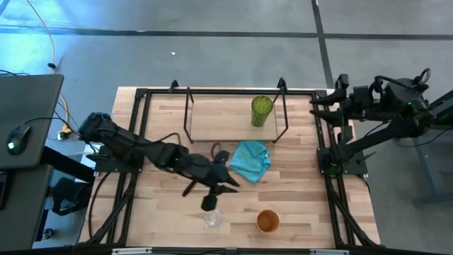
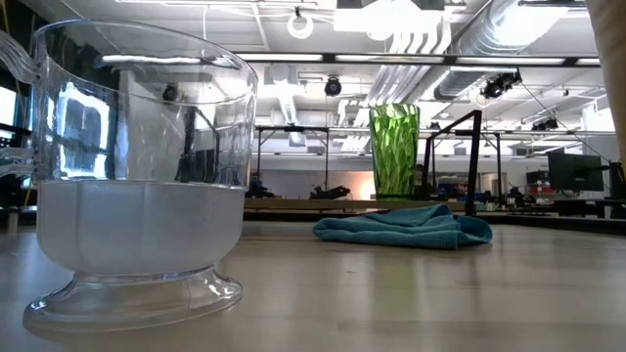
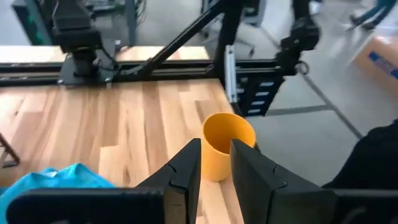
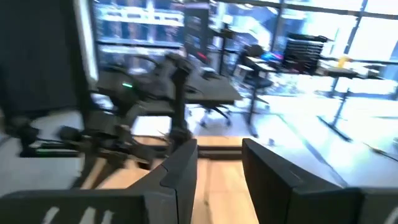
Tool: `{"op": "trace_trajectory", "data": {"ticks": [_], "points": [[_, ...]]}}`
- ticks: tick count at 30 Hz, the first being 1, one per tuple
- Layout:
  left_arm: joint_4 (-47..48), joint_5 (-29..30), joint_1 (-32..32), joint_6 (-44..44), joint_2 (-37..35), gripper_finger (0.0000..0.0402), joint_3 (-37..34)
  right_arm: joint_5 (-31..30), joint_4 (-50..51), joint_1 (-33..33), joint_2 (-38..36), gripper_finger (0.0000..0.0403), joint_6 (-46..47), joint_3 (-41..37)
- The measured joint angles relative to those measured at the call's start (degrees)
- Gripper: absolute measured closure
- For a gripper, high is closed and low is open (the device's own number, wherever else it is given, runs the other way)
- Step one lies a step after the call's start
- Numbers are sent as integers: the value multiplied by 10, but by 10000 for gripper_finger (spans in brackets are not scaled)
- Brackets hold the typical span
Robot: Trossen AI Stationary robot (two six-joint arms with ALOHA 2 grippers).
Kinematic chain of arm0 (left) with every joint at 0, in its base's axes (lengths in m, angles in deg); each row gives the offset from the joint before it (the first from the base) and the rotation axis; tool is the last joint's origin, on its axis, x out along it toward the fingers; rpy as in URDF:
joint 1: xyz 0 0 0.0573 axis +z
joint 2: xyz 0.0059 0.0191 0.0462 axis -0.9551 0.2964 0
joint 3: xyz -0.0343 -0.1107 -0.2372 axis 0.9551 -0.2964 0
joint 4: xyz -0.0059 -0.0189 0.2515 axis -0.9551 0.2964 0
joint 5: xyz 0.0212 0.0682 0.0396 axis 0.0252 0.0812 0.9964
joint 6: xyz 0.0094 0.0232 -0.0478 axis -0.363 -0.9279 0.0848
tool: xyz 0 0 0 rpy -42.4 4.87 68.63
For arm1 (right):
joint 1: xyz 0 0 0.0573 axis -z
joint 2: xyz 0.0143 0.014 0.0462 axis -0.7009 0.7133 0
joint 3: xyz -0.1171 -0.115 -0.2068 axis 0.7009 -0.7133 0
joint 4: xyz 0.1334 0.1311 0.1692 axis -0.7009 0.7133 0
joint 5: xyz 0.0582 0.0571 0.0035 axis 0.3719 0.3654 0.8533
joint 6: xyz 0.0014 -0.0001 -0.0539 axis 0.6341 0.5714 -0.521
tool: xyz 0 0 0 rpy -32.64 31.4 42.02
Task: Stack small to large cups/mugs on shelf
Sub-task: Put the yellow cup on the shelf
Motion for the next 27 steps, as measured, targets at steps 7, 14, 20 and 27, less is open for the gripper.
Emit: {"op": "trace_trajectory", "data": {"ticks": [7,14,20,27], "points": [[134,-29,24,93,113,325,148,-66,48,0,-23,284,4,0],[245,-57,29,111,241,325,303,-81,62,0,-47,284,-13,0],[288,-93,29,116,310,325,396,-94,63,0,-72,284,-10,0],[305,-102,22,130,340,325,432,-104,63,0,-102,284,-6,1]]}}
